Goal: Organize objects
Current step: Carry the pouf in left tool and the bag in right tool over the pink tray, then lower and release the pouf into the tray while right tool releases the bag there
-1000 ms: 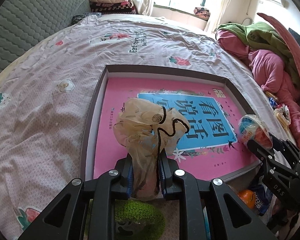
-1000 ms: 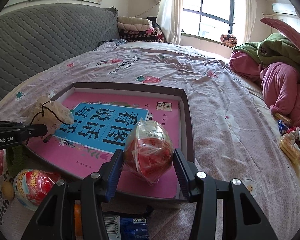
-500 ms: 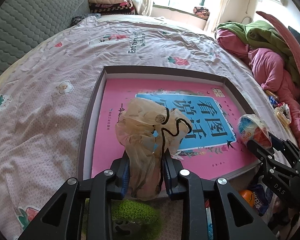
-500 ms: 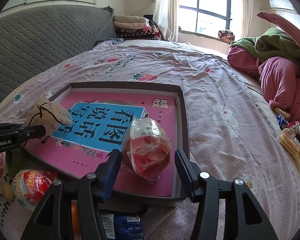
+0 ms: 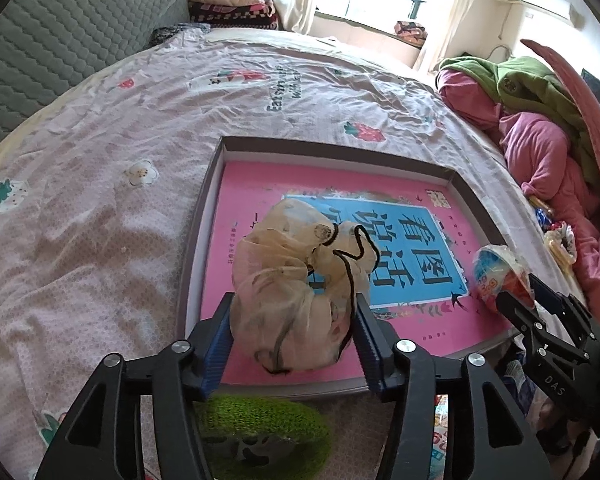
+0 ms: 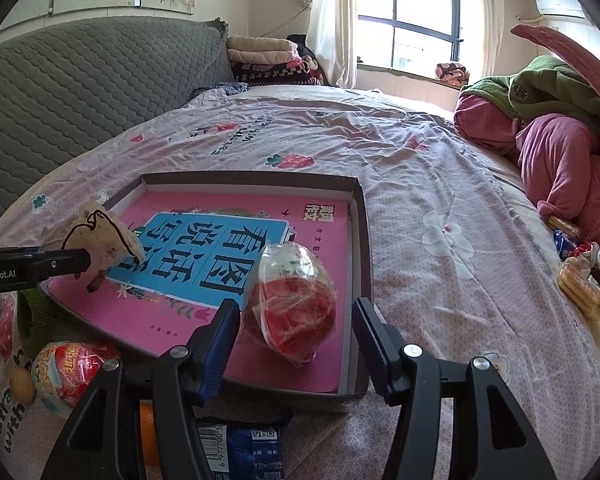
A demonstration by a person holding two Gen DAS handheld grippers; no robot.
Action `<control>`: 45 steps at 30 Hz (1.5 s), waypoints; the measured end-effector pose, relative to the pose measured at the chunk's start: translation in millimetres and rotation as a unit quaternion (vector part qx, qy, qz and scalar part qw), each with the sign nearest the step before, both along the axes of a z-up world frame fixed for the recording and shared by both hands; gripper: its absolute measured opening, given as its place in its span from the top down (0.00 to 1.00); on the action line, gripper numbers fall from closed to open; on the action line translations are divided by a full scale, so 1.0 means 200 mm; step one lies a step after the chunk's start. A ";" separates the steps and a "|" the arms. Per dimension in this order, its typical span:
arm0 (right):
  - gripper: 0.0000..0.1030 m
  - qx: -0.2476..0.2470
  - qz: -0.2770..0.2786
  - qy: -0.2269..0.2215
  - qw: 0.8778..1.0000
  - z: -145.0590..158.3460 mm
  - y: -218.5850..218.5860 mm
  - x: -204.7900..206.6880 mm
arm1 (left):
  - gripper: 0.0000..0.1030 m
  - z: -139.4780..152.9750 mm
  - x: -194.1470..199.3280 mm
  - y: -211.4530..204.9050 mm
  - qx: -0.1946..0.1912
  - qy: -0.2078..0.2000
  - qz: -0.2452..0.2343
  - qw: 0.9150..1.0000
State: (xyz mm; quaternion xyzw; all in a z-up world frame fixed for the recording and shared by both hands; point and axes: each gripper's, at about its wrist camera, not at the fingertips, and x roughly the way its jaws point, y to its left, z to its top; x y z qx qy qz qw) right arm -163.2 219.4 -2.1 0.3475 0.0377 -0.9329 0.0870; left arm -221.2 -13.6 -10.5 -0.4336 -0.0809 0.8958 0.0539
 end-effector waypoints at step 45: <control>0.35 -0.029 0.016 0.057 0.998 0.18 0.05 0.20 | 0.28 0.23 0.37 0.12 -0.023 0.088 -0.006 0.996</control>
